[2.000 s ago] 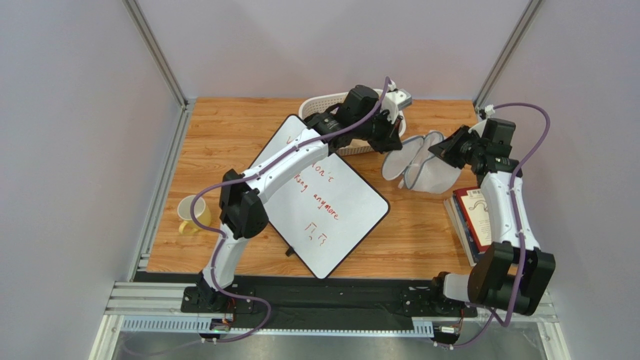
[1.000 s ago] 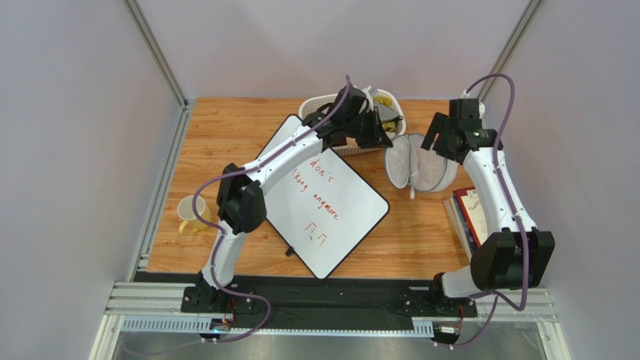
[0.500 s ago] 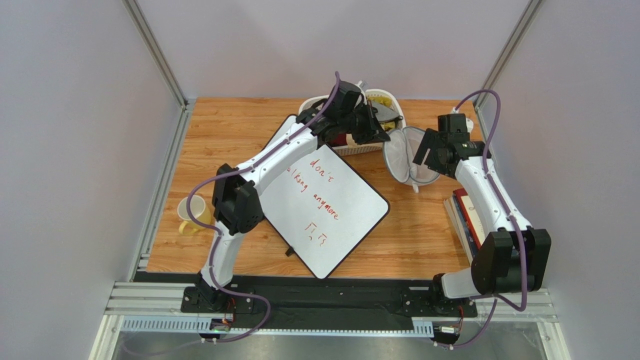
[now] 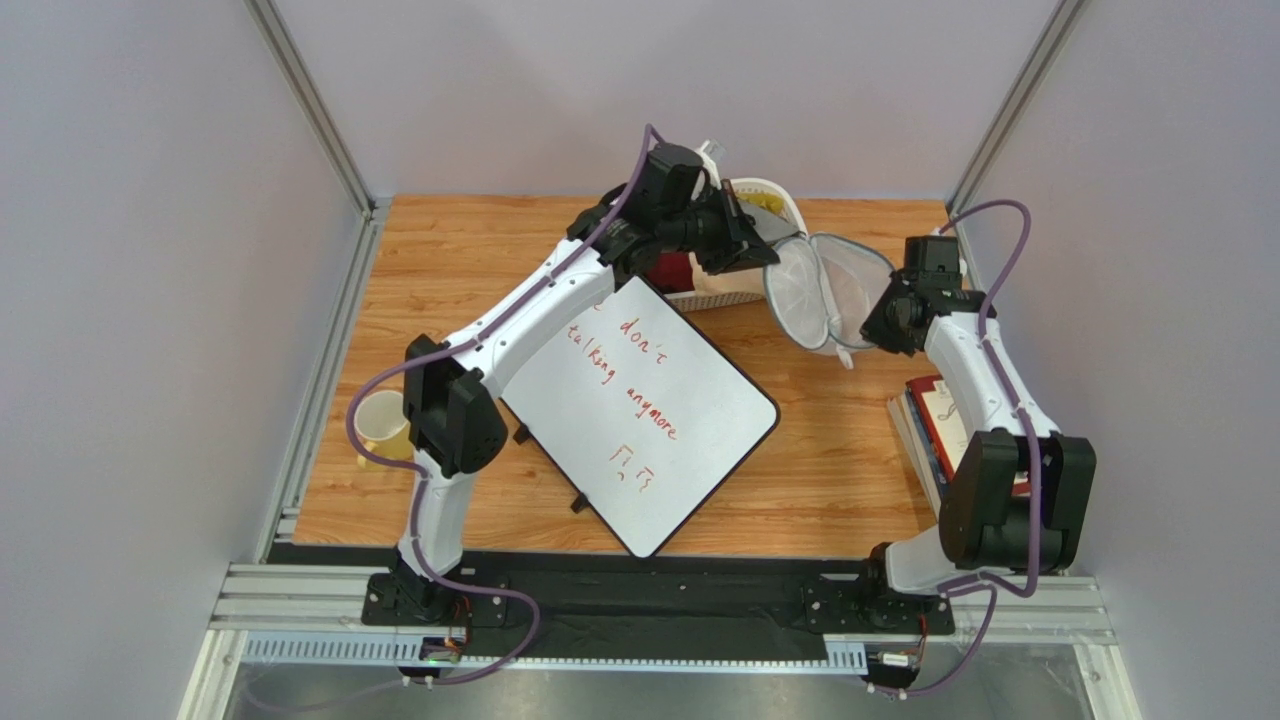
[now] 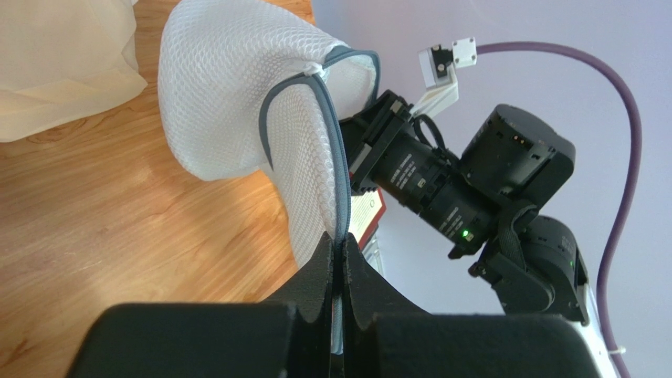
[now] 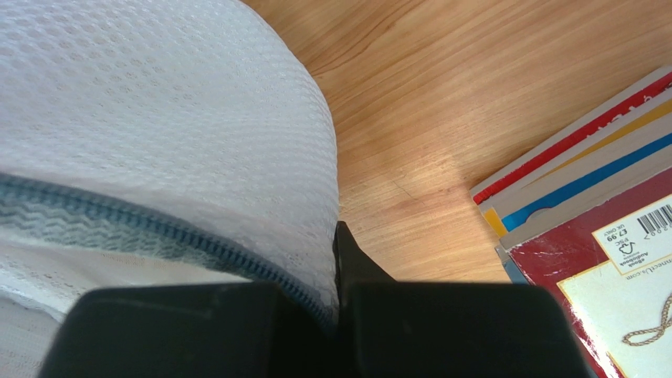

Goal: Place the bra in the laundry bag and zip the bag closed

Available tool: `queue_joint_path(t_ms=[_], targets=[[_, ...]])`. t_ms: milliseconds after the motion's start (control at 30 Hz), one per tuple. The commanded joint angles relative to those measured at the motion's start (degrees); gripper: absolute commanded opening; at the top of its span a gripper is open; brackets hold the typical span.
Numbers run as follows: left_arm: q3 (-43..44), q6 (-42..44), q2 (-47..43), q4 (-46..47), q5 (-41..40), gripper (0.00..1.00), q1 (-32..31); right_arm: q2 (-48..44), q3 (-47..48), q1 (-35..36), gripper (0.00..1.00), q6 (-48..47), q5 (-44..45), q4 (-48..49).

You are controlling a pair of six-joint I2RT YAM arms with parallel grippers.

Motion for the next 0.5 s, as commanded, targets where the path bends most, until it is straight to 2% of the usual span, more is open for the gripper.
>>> queue_joint_path(t_ms=[0, 267, 367, 467], targets=[[1.2, 3.3, -2.2, -1.1, 6.3, 0.0, 3.1, 0.8, 5.4, -0.3, 0.0, -2.0, -0.5, -1.9], [4.1, 21.4, 1.3, -6.9, 19.6, 0.0, 6.4, -2.0, 7.3, -1.7, 0.0, -6.3, -1.6, -5.3], [4.9, 24.0, 2.2, -7.6, 23.6, 0.0, 6.5, -2.1, 7.6, -1.7, 0.0, -7.5, -4.1, -6.0], [5.1, 28.4, 2.0, -10.2, 22.1, 0.0, 6.8, -2.3, 7.8, -1.7, 0.0, -8.6, -0.1, -6.6]])
